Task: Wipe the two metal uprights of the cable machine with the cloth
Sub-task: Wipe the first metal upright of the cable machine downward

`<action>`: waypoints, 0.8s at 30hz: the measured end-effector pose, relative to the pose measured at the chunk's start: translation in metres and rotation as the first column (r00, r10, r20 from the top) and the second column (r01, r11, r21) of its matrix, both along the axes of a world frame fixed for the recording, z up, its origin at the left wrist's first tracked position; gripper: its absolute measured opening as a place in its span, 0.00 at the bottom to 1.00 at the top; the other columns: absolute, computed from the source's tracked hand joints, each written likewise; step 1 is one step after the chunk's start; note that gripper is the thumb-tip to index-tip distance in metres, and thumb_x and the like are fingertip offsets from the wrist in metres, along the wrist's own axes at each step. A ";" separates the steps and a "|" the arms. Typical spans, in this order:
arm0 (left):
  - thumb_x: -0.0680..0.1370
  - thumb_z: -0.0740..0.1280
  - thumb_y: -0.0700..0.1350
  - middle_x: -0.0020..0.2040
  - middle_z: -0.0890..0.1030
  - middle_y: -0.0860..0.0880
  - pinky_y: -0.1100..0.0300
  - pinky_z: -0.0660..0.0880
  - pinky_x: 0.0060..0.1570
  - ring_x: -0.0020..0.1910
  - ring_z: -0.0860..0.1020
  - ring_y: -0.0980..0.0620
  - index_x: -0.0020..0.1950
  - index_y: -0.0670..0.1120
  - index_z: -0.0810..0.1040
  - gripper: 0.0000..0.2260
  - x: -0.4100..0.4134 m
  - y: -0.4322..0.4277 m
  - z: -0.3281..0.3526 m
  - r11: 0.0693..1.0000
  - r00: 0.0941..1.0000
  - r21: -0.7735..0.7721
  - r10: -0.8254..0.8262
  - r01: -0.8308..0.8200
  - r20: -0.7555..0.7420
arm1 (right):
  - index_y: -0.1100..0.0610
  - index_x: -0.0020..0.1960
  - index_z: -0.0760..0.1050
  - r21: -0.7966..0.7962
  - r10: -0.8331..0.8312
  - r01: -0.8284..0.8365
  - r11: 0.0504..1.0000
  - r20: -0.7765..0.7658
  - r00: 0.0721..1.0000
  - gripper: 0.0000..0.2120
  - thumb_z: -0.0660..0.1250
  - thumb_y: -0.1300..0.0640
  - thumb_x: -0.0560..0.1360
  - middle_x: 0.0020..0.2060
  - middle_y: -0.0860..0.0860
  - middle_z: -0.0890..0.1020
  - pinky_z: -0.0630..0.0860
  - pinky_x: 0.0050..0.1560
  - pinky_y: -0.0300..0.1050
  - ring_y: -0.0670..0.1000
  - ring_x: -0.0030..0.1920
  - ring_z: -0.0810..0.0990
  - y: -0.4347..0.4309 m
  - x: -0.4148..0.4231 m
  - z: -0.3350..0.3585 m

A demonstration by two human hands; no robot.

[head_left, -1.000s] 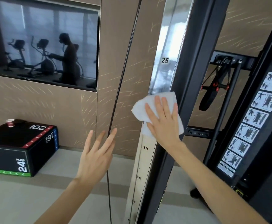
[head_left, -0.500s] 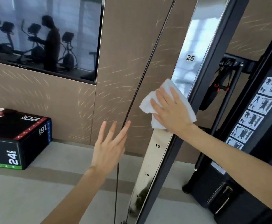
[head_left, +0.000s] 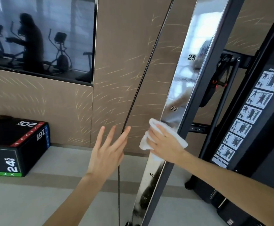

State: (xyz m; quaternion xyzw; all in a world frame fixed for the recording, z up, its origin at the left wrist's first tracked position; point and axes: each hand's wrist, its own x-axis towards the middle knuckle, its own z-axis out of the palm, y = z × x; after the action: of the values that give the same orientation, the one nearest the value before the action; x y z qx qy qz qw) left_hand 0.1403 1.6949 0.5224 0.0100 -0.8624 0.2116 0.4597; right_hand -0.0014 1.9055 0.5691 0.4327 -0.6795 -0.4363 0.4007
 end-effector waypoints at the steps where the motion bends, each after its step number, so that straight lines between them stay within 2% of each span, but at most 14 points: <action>1: 0.75 0.60 0.47 0.78 0.60 0.48 0.36 0.49 0.74 0.67 0.72 0.38 0.65 0.42 0.79 0.20 0.001 0.003 -0.001 1.000 1.000 0.015 -0.002 0.002 0.000 | 0.55 0.67 0.71 -0.107 0.058 -0.059 0.993 -0.012 0.998 0.24 0.61 0.44 0.76 0.67 0.60 0.70 0.41 0.72 0.67 0.63 0.71 0.60 0.005 -0.003 0.020; 4: 0.76 0.60 0.44 0.78 0.59 0.47 0.36 0.51 0.73 0.67 0.73 0.38 0.63 0.40 0.79 0.19 0.005 0.014 -0.008 0.999 1.000 0.047 0.007 -0.006 -0.011 | 0.55 0.68 0.70 -0.301 0.176 -0.201 0.932 -0.108 0.978 0.24 0.60 0.48 0.74 0.69 0.60 0.70 0.47 0.71 0.67 0.62 0.70 0.64 0.019 -0.010 0.064; 7: 0.70 0.74 0.39 0.79 0.58 0.47 0.35 0.51 0.74 0.68 0.72 0.38 0.59 0.40 0.82 0.18 0.004 0.026 -0.019 0.990 0.994 0.093 0.104 -0.105 0.017 | 0.54 0.70 0.69 -0.393 0.202 -0.238 0.889 -0.130 0.971 0.28 0.65 0.49 0.71 0.71 0.59 0.66 0.47 0.71 0.67 0.61 0.72 0.60 0.023 -0.018 0.032; 9: 0.66 0.78 0.40 0.79 0.57 0.47 0.35 0.47 0.74 0.69 0.71 0.37 0.56 0.41 0.83 0.19 0.003 0.032 -0.028 0.977 0.980 0.102 0.177 -0.186 0.091 | 0.52 0.73 0.66 -0.311 0.160 -0.173 0.935 -0.066 0.985 0.33 0.68 0.45 0.70 0.73 0.58 0.60 0.40 0.71 0.68 0.60 0.74 0.52 0.026 -0.016 -0.028; 11: 0.67 0.76 0.39 0.79 0.58 0.47 0.36 0.44 0.75 0.68 0.71 0.37 0.55 0.41 0.82 0.17 0.003 0.034 -0.039 0.970 0.971 0.095 0.215 -0.225 0.106 | 0.52 0.75 0.60 -0.166 0.085 -0.082 0.983 0.012 0.996 0.37 0.68 0.43 0.71 0.74 0.56 0.53 0.34 0.70 0.68 0.59 0.74 0.45 0.034 -0.011 -0.081; 14: 0.70 0.69 0.41 0.78 0.59 0.47 0.37 0.42 0.75 0.67 0.73 0.36 0.57 0.40 0.81 0.16 0.009 0.032 -0.050 0.970 0.970 0.078 0.224 -0.232 0.097 | 0.52 0.76 0.57 -0.103 0.115 -0.116 0.988 -0.021 0.993 0.36 0.67 0.45 0.73 0.75 0.56 0.52 0.34 0.71 0.66 0.59 0.74 0.45 0.044 -0.013 -0.093; 15: 0.70 0.70 0.42 0.78 0.59 0.47 0.37 0.43 0.75 0.67 0.73 0.36 0.58 0.39 0.81 0.17 0.012 0.032 -0.052 0.972 0.971 0.074 0.217 -0.224 0.098 | 0.52 0.75 0.58 -0.146 0.169 -0.172 0.974 -0.034 0.985 0.35 0.67 0.48 0.73 0.74 0.56 0.54 0.36 0.72 0.64 0.59 0.74 0.47 0.044 -0.015 -0.080; 17: 0.69 0.74 0.43 0.77 0.61 0.46 0.37 0.46 0.74 0.66 0.74 0.35 0.60 0.39 0.80 0.21 0.015 0.033 -0.058 0.977 0.977 0.086 0.184 -0.194 0.105 | 0.54 0.73 0.62 -0.341 0.273 -0.286 0.896 -0.085 0.958 0.31 0.66 0.53 0.72 0.73 0.57 0.60 0.42 0.74 0.61 0.60 0.73 0.54 0.038 -0.016 -0.041; 20: 0.66 0.77 0.42 0.76 0.63 0.45 0.37 0.46 0.74 0.65 0.75 0.35 0.59 0.38 0.79 0.23 0.012 0.032 -0.071 0.981 0.980 0.104 0.149 -0.164 0.134 | 0.56 0.70 0.68 -0.553 0.295 -0.316 0.771 -0.130 0.947 0.25 0.61 0.54 0.74 0.71 0.59 0.67 0.45 0.73 0.61 0.60 0.71 0.59 0.022 -0.014 0.008; 22: 0.66 0.77 0.42 0.76 0.63 0.45 0.37 0.48 0.74 0.65 0.74 0.35 0.59 0.38 0.80 0.23 0.005 0.030 -0.082 0.982 0.979 0.112 0.134 -0.152 0.152 | 0.56 0.71 0.68 -0.598 0.287 -0.310 0.740 -0.136 0.948 0.24 0.59 0.54 0.76 0.71 0.59 0.66 0.45 0.72 0.64 0.60 0.73 0.57 0.012 -0.014 0.005; 24: 0.67 0.74 0.41 0.77 0.62 0.46 0.37 0.49 0.73 0.66 0.72 0.36 0.59 0.38 0.80 0.21 -0.003 0.028 -0.095 0.986 0.985 0.102 0.122 -0.135 0.121 | 0.56 0.71 0.67 -0.587 0.279 -0.287 0.757 -0.107 0.954 0.24 0.59 0.52 0.76 0.72 0.58 0.63 0.44 0.72 0.65 0.59 0.73 0.54 0.009 -0.015 -0.034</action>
State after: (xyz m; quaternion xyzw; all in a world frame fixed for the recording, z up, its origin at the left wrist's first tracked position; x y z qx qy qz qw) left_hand 0.1377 1.7231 0.4279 0.0790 -0.8952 0.1932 0.3937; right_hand -0.0168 1.9150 0.5353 0.3795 -0.7060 -0.1376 0.5819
